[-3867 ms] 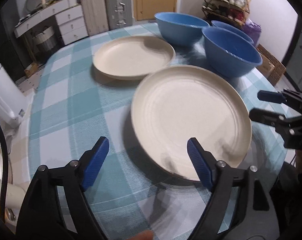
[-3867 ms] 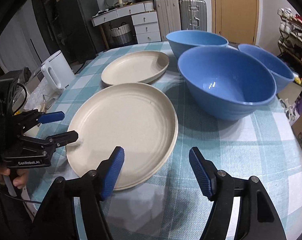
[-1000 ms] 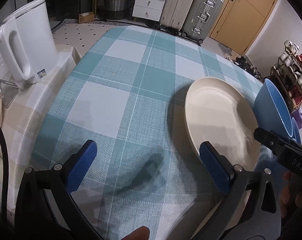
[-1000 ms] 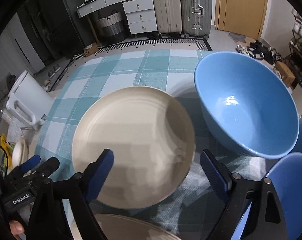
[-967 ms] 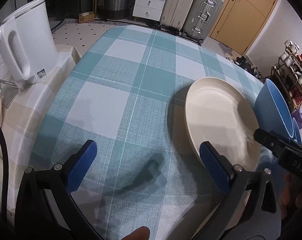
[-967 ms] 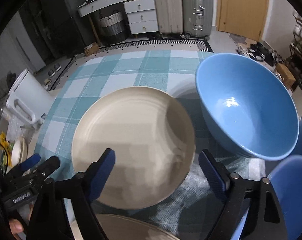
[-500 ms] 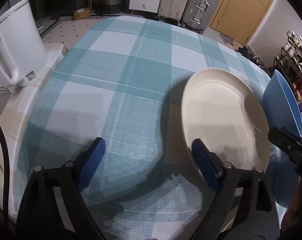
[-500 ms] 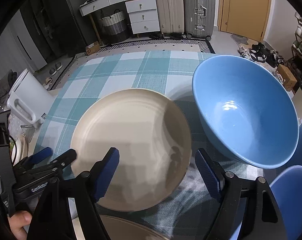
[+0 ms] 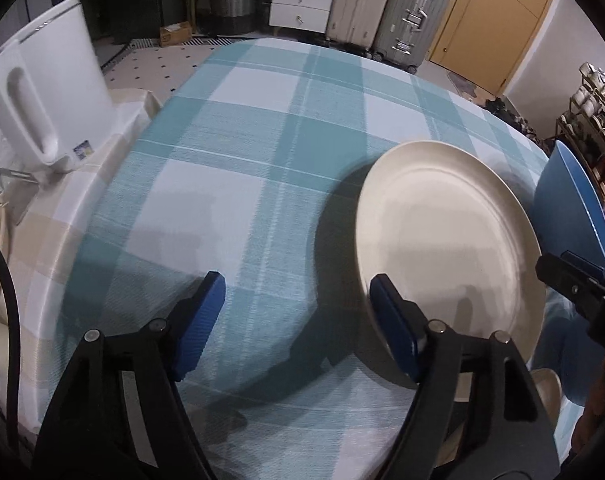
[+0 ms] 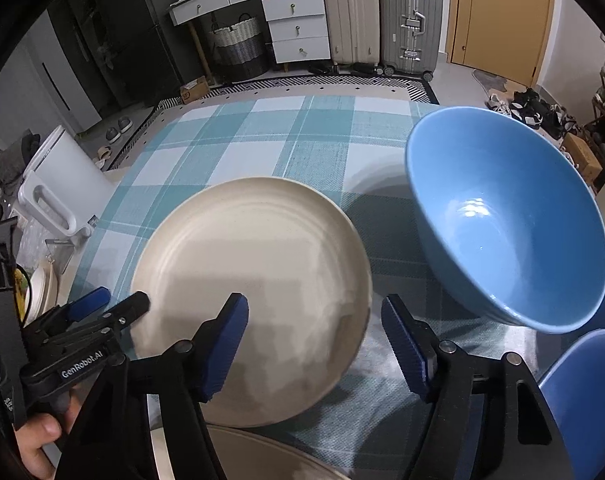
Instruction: Organize plates and bowls
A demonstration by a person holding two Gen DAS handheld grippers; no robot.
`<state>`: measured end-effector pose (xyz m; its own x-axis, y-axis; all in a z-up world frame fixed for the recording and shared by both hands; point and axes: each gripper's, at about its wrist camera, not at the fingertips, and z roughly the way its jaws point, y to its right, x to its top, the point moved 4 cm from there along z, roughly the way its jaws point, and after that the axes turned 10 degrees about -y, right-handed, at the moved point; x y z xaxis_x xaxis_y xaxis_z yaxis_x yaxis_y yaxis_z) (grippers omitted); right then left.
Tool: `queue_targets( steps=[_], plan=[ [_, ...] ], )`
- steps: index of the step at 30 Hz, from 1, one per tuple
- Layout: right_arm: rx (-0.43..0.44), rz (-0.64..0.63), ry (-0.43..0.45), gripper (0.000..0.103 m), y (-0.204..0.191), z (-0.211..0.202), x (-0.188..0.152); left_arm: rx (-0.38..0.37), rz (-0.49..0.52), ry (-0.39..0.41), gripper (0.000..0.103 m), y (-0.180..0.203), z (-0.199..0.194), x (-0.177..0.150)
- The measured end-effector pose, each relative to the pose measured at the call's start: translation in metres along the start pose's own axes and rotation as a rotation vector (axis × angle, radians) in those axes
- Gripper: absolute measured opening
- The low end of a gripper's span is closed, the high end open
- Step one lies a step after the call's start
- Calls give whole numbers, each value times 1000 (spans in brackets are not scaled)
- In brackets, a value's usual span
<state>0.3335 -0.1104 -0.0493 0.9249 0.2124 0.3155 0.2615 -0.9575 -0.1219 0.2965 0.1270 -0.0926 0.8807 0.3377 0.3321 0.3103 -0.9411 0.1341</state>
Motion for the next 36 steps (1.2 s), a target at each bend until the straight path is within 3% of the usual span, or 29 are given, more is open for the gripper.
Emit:
queue_targets(
  steps=[4,8,12,14,17,22,36],
  plan=[
    [-4,-42,-3,68,-11,4,-1,-11,-9,-7,74,-8,-1,-2],
    [-16,-44,-41,58,-11,18,-3,-18,-15,-4,73,-13,-1,-4],
    [-24,-49,-43,46,-10,23,-4,-25,-13,-5,66,-14,-2,-5],
    [-34,-50,-40,38,-9,24,-5,-18,-7,-3,61,-12,-2,-5],
    [-29,-52,-42,31,-9,24,-5,-42,15,1,45,-7,-2,-6],
    [-38,-51,-38,25,-7,26,-5,-87,63,-9,21,8,-2,-9],
    [-31,-49,-37,14,-3,32,-8,-103,79,-6,12,16,-1,-11]
  ],
)
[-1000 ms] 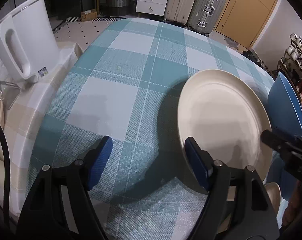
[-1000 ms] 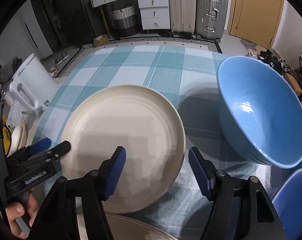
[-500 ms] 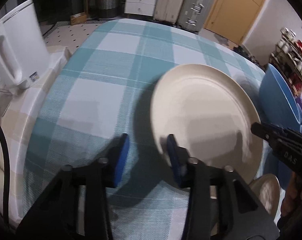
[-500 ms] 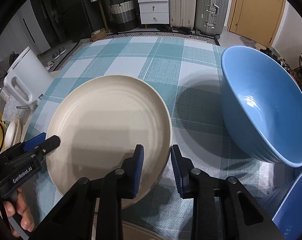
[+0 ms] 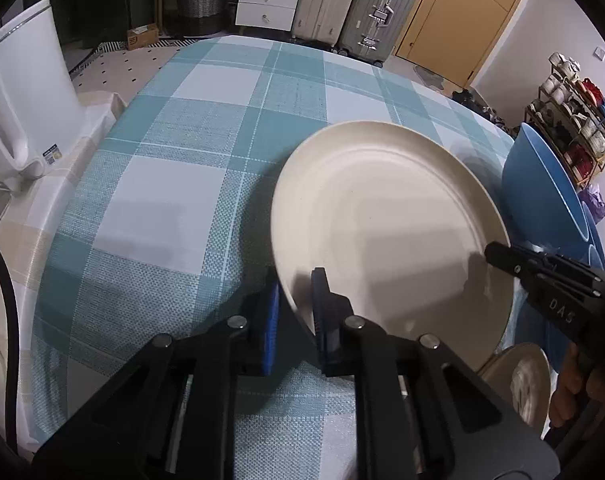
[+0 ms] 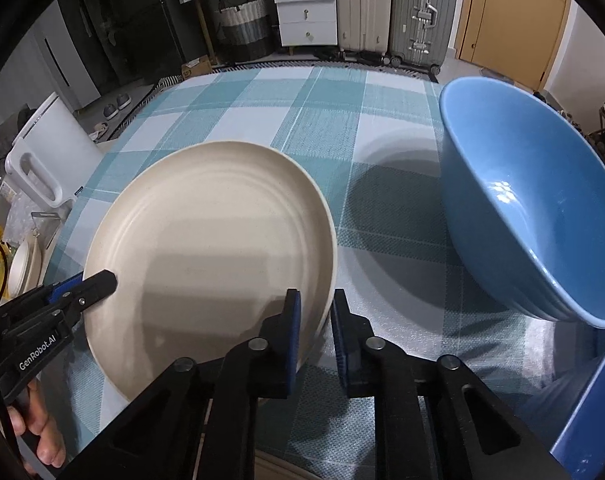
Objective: Organize plates and bowls
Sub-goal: 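Lift and tilt the gripped cream plate with both tools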
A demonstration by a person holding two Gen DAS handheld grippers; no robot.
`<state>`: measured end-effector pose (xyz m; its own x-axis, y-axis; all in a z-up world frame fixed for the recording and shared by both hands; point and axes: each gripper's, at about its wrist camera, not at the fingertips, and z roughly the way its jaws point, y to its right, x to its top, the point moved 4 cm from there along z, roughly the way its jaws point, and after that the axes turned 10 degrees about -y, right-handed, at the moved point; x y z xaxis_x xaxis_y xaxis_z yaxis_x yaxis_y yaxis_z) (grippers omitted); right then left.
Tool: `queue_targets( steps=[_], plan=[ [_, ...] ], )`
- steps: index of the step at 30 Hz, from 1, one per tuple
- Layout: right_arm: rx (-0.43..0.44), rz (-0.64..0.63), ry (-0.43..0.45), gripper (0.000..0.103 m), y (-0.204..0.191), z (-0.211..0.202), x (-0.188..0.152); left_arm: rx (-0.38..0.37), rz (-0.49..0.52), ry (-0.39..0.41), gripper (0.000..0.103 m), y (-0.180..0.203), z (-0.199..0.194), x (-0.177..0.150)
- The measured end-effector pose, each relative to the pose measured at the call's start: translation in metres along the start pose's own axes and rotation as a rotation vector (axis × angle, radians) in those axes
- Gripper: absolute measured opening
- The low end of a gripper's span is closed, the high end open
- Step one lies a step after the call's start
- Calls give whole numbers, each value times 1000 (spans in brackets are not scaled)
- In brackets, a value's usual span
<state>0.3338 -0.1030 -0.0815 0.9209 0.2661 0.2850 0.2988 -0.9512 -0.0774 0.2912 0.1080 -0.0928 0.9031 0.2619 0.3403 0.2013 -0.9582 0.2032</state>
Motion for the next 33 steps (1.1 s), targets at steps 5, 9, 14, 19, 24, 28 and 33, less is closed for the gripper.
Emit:
queue_targets(
  steps=[5,9,14,19,24,28,33],
  plan=[
    [12,0,15,13,-1,-4,0,-2,-12,3,12,-3,-3,-1],
    [16,-6,26,13,-2,-9,0,7,-11,22,12,-2,-11,-1],
    [21,-8,54,13,-4,-18,0,10,-12,52,12,-1,-27,-2],
    [24,-16,78,13,-6,-31,-4,9,-14,78,12,0,-46,-5],
    [42,-17,100,13,-9,-46,-7,18,-10,98,12,3,-64,-11],
    [48,-23,122,13,-10,-61,-13,14,-8,114,12,7,-81,-19],
    [66,-23,144,13,-9,-80,-24,22,7,131,12,14,-99,-31]
  ],
)
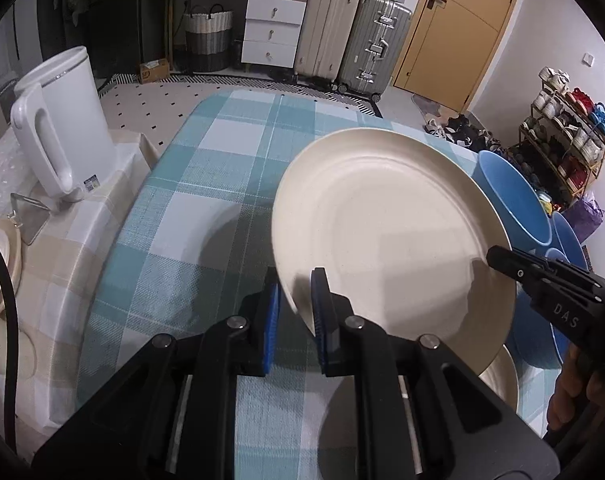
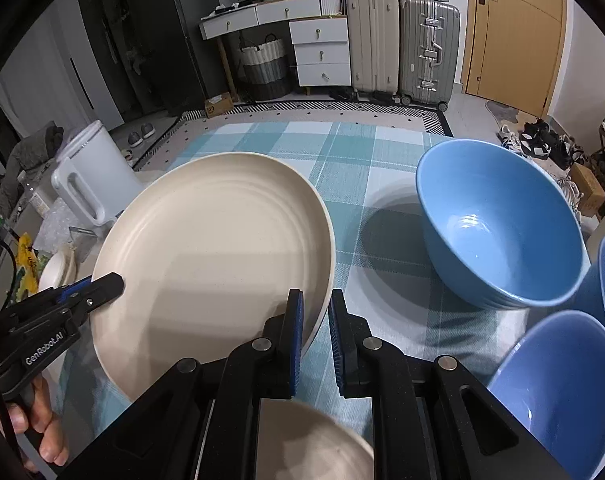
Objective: Organize plates and bowls
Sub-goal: 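Lift and tilt the gripped cream plate with both tools, then carry the cream plate with both tools toward the stacked cream plates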
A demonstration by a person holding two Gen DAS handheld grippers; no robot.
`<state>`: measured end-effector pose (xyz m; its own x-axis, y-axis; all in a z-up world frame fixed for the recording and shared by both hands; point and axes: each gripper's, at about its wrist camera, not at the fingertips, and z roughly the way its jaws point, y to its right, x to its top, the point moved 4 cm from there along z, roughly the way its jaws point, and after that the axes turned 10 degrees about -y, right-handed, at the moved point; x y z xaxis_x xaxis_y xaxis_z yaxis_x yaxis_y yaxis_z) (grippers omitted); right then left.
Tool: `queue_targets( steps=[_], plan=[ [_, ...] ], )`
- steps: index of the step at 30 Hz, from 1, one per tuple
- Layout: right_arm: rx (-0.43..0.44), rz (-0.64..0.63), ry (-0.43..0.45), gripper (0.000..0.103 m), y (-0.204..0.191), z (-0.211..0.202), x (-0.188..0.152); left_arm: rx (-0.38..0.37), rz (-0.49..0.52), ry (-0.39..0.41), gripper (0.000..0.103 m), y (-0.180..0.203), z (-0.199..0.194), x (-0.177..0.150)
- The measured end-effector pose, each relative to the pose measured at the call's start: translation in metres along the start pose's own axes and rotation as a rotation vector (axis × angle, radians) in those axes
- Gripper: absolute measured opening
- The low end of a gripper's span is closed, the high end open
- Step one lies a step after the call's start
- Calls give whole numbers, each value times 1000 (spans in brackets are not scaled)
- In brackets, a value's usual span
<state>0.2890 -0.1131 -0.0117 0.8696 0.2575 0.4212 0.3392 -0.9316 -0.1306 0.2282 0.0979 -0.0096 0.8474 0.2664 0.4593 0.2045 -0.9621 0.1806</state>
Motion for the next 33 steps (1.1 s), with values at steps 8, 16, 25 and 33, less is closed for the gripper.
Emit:
queue_targets(
  steps=[8,16,25,33],
  plan=[
    [10,5,39,13,0,-27,-17,4,29,17,12,14,-27,-16],
    [18,14,51,13,5,-44,-36,3,60,23,12,31,-46,-34],
    [30,21,68,14,9,-61,-57,8,81,21,12,43,-53,-55],
    [40,29,77,14,10,-72,-85,11,98,31,12,50,-63,-79]
  ],
)
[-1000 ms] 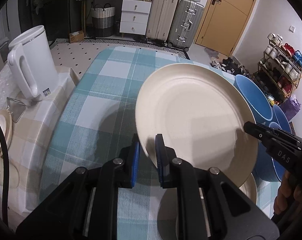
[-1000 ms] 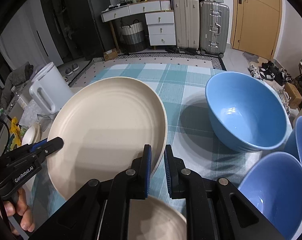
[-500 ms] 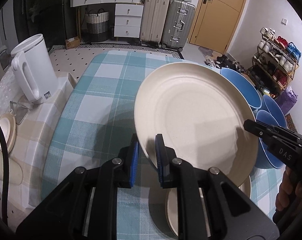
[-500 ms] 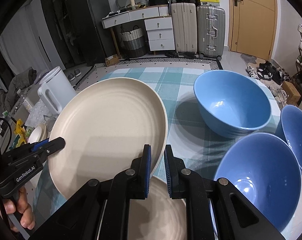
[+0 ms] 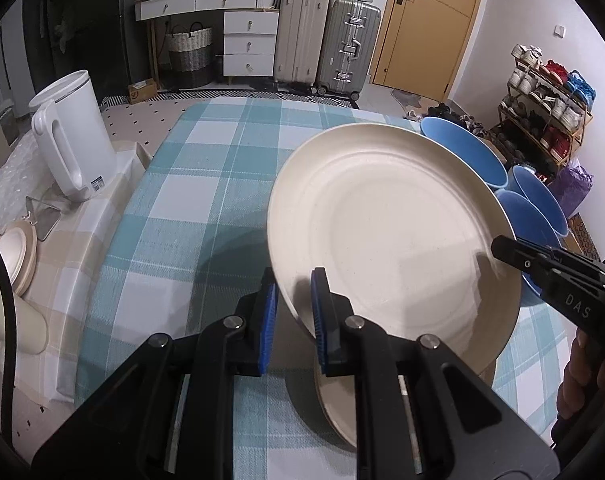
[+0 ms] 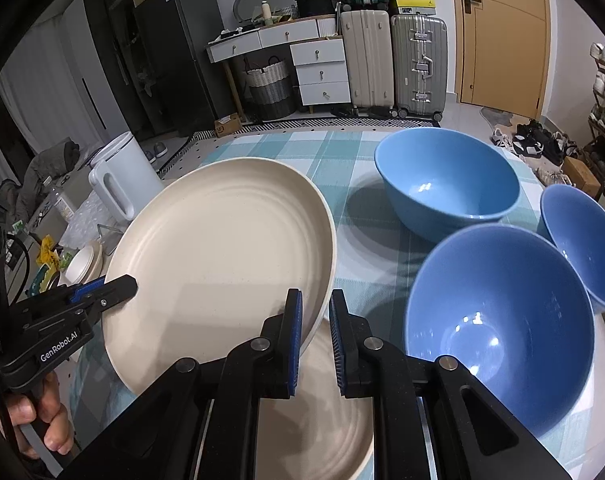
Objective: Organize plates and bowls
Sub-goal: 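Carry the cream plate with both tools toward the stacked cream plates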
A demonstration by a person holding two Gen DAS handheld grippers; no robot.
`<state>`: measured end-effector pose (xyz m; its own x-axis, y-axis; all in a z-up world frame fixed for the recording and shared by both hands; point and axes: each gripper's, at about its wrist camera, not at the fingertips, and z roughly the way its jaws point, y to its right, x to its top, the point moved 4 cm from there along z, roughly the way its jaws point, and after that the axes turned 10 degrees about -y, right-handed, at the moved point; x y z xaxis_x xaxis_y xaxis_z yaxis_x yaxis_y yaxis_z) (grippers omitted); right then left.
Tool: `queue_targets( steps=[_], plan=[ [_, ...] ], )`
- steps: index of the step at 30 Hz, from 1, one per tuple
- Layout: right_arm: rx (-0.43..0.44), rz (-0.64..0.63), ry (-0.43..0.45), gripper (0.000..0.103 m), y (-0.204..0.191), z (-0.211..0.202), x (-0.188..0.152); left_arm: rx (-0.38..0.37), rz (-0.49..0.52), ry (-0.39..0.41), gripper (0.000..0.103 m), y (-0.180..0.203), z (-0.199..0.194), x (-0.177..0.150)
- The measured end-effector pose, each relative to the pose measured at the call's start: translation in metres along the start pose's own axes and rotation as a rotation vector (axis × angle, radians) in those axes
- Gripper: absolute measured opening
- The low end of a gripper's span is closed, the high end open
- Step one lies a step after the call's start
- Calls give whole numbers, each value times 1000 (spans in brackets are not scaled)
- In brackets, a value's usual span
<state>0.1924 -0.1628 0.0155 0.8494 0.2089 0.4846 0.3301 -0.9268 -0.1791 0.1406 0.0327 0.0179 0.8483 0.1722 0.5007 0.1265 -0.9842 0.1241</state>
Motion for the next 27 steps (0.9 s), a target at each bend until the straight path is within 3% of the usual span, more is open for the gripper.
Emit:
queue_targets(
  steps=[17,27],
  plan=[
    [-13,44,33,15,5,-19,-63,-15,68,-13,14,16,-2,-58],
    [-41,25,41,17,2,-17,-90,28,105,-31,16,21,13,-76]
  ],
)
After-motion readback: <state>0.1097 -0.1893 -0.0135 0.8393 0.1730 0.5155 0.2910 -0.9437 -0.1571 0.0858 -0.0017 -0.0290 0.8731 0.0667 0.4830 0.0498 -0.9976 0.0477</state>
